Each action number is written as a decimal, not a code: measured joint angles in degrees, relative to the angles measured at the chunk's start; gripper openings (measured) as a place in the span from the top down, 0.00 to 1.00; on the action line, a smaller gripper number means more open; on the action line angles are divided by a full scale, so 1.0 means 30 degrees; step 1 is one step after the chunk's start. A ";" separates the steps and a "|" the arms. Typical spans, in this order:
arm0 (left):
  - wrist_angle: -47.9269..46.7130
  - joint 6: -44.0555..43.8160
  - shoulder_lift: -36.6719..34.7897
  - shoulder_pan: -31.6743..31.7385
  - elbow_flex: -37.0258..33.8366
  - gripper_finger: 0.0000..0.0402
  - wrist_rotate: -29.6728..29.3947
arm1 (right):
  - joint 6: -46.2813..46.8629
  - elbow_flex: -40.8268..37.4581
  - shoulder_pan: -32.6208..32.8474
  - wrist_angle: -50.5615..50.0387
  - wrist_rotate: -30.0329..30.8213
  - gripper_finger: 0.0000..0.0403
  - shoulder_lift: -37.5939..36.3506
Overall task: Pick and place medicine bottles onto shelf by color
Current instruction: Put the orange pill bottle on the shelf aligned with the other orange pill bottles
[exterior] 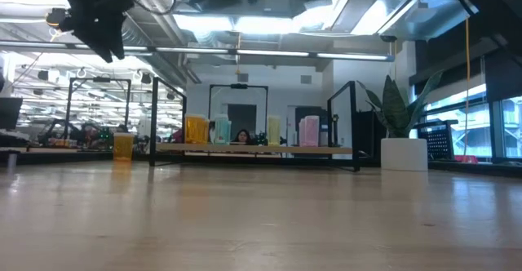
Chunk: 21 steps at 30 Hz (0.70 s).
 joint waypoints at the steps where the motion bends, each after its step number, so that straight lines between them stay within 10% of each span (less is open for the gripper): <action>1: 0.0000 0.0507 0.0149 0.0750 0.0002 0.50 0.0382 | -0.0042 0.0004 0.0112 0.0120 -0.0033 0.49 -0.0063; 14: -0.0641 0.6952 0.5128 0.7923 0.0022 0.50 0.4281 | -0.1622 0.0007 0.1399 -0.1198 -0.0958 0.49 -0.0883; 21: -0.0476 0.8844 0.7311 0.9879 0.0022 0.50 0.4419 | -0.1917 0.0011 0.1350 -0.2230 -0.5626 0.49 -0.1583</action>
